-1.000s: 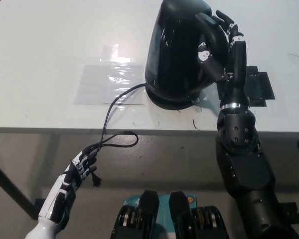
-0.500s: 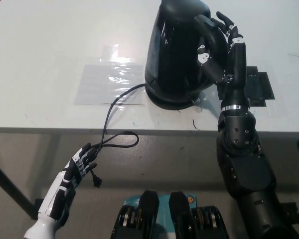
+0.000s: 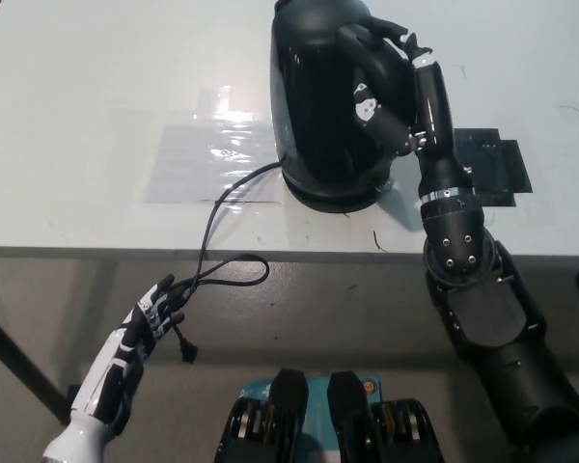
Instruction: A kettle and its base are kept separately on the desk infront of the robot and the robot uses its right hand to lift the kettle by its handle and places it on its base to align it correctly.
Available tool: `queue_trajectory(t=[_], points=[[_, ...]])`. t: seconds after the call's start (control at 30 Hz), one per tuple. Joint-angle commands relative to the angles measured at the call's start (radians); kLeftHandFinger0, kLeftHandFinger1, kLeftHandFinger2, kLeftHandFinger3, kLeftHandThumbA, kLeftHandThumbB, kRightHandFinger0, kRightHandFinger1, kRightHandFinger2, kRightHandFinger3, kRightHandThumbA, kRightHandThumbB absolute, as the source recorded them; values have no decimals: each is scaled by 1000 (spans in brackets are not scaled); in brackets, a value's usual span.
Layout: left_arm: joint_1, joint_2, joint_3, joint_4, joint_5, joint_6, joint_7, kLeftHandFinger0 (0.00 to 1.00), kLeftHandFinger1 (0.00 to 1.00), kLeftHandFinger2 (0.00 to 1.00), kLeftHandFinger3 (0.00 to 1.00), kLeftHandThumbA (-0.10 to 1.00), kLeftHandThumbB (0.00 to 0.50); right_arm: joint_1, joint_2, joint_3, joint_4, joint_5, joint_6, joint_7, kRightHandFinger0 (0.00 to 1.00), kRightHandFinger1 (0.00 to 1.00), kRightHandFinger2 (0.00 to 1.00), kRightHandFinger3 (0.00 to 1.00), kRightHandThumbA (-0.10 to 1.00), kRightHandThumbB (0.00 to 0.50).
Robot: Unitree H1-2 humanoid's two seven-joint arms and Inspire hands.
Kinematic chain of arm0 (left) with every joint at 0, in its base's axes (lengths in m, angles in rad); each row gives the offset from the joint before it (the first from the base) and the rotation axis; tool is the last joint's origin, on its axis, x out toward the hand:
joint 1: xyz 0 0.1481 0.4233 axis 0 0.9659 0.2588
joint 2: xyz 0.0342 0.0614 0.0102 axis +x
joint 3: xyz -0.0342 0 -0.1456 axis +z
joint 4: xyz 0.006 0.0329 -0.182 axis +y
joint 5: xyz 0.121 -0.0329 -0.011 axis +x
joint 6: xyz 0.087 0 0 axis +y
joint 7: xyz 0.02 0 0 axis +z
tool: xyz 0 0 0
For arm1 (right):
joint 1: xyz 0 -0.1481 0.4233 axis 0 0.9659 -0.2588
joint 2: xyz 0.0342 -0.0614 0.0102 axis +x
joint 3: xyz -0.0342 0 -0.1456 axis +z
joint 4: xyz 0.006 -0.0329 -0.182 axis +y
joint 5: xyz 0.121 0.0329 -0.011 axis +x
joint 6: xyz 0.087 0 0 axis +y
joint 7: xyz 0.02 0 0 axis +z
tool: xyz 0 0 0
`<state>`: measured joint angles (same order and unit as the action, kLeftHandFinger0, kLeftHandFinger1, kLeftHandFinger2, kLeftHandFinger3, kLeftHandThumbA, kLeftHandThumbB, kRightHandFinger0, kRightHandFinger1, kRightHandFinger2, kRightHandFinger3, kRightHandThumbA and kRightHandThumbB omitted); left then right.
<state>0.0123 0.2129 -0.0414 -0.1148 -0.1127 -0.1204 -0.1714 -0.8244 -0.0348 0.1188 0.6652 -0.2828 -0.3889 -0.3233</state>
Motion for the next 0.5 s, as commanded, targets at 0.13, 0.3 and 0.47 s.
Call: queue_trajectory(t=[0.13, 0.3, 0.47], points=[[-28, 17, 7, -17, -11, -35, -27, 1000, 1000, 1000, 1000, 1000, 81, -57, 3, -6, 27, -14, -17, -6, 22, 408, 744, 749, -100, 123], [-33, 18, 11, -21, -5, -31, -27, 1000, 1000, 1000, 1000, 1000, 82, -47, 4, -27, 49, 12, -18, -7, 8, 397, 734, 745, -100, 107], [-42, 19, 13, -21, -7, -19, -30, 1000, 1000, 1000, 1000, 1000, 87, -14, -9, -38, 5, 15, -8, 3, 0, 388, 767, 818, -100, 98]])
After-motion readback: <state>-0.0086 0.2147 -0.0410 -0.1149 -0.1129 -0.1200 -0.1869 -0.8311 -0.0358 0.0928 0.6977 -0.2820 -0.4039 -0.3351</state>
